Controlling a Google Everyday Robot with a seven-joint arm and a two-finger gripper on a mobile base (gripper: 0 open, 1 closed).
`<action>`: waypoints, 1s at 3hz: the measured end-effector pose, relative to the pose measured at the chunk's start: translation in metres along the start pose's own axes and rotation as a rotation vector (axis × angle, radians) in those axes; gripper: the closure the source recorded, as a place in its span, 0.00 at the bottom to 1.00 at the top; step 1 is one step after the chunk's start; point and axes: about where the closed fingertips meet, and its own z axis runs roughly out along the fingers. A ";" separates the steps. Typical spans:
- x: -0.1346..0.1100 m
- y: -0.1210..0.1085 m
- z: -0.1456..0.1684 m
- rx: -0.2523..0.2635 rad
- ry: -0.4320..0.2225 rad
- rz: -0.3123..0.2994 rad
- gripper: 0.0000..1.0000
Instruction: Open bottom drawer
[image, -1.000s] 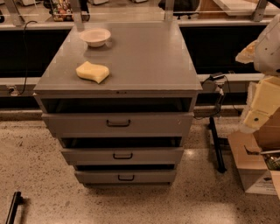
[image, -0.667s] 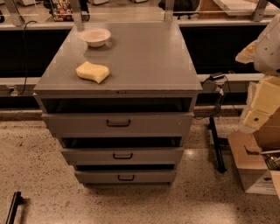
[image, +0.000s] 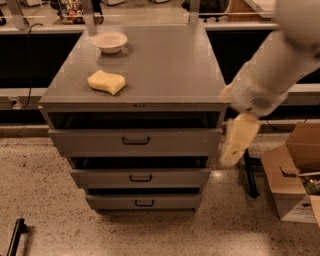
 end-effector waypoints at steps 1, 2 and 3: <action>-0.002 0.002 0.027 0.003 -0.005 -0.004 0.00; -0.008 0.003 0.050 -0.055 -0.043 -0.015 0.00; -0.012 0.025 0.097 -0.112 -0.108 -0.017 0.00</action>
Offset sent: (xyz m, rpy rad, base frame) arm 0.0134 0.0370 -0.0825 0.1183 0.1274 0.0768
